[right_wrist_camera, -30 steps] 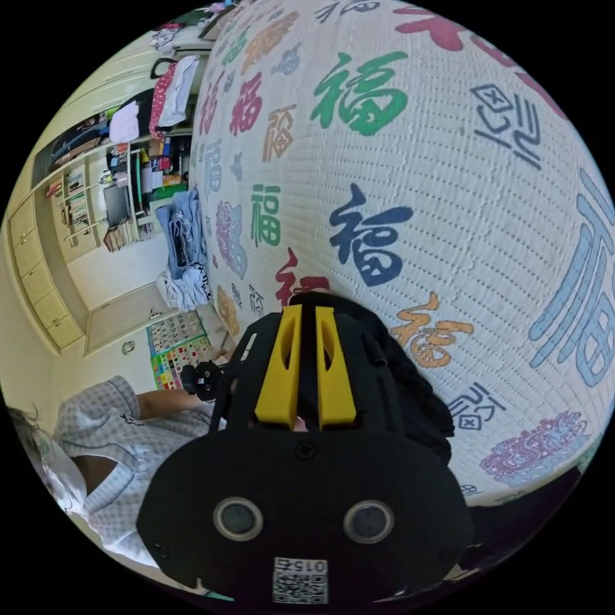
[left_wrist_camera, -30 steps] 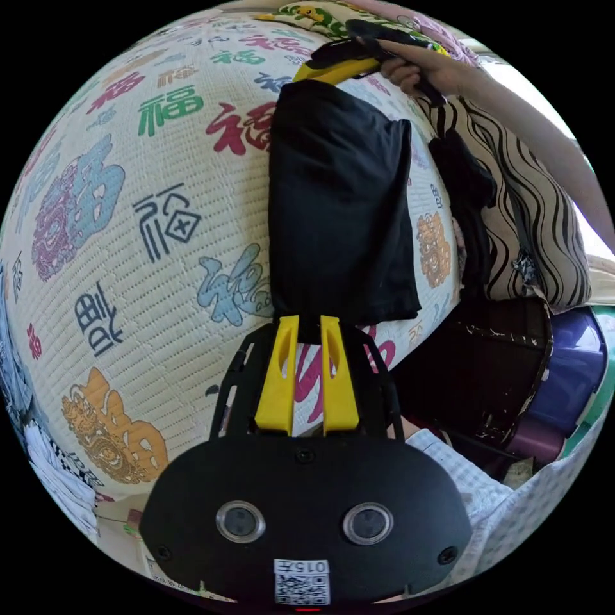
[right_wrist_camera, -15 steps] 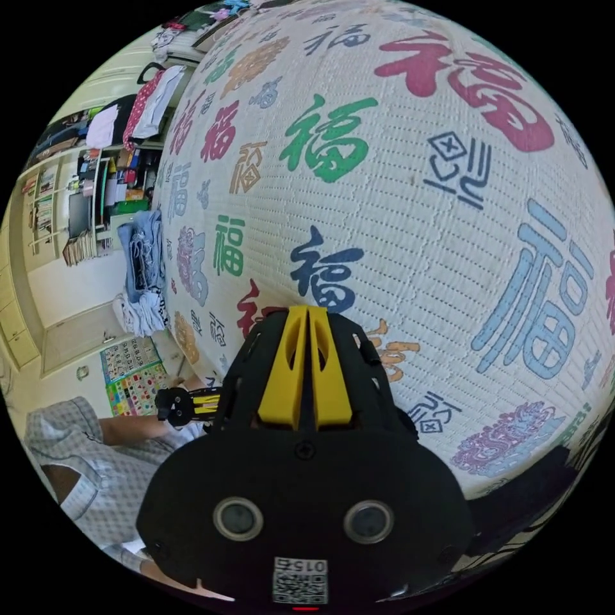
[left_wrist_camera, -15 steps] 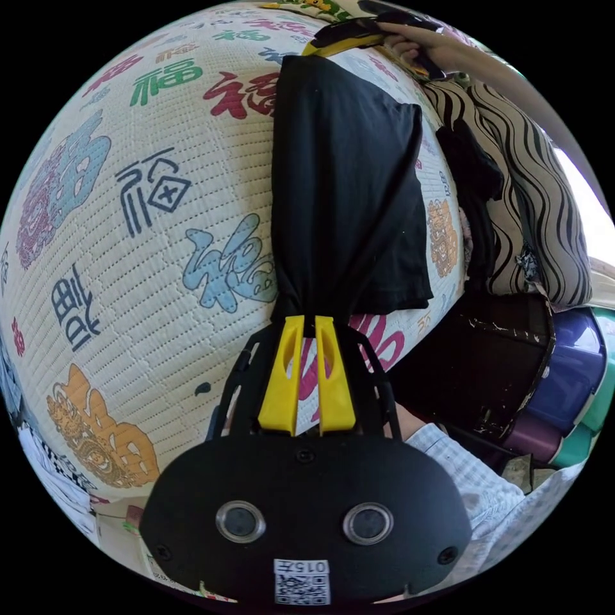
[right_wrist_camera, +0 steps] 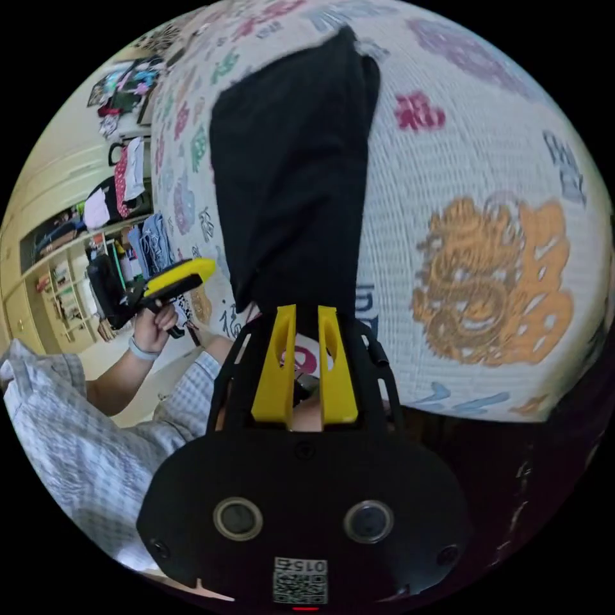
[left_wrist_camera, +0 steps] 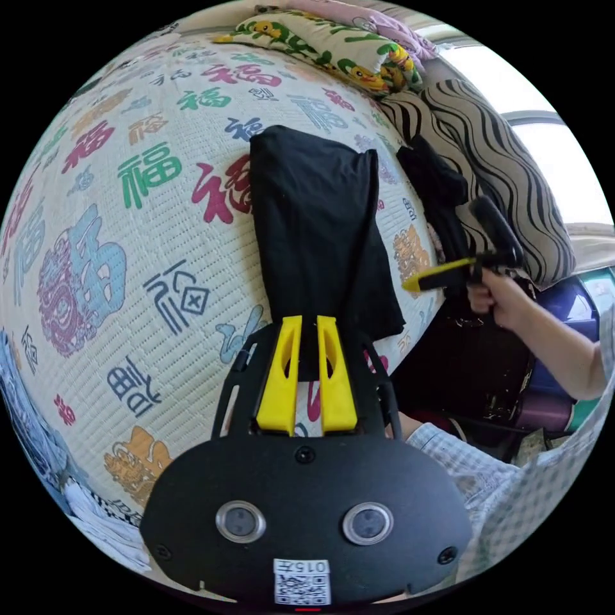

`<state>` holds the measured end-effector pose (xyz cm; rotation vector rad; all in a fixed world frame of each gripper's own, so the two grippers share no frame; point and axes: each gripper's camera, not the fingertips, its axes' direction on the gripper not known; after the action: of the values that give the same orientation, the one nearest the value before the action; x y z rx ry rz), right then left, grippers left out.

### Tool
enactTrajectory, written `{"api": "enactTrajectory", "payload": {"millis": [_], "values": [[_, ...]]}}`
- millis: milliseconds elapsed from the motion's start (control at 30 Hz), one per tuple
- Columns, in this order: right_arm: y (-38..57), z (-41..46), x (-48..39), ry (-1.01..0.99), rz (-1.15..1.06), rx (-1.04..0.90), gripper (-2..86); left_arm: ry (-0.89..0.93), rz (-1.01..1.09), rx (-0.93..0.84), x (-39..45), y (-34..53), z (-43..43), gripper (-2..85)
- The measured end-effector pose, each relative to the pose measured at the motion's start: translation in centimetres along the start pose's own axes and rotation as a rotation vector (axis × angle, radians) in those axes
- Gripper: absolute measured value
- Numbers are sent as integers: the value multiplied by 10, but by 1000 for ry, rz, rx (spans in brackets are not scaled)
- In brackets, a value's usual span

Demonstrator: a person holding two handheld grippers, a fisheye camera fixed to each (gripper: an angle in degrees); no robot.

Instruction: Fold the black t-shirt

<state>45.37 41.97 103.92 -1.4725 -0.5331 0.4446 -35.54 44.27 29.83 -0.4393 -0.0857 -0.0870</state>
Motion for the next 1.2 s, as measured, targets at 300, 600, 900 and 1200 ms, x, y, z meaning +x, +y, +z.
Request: {"api": "enactTrajectory", "payload": {"millis": [300, 600, 900, 1200], "values": [[61, 26, 35, 11, 100, 120, -4, -52, -20, -121, -13, -26, 51, 34], [90, 28, 30, 32, -15, 125, 67, -69, -21, -140, -28, -46, 67, 16], [98, 65, 17, 145, -4, 142, 9, -44, -43, -136, -48, -61, 75, 12], [107, 77, 26, 171, 54, 108, 61, -19, -62, -115, -69, -73, 82, 10]]}}
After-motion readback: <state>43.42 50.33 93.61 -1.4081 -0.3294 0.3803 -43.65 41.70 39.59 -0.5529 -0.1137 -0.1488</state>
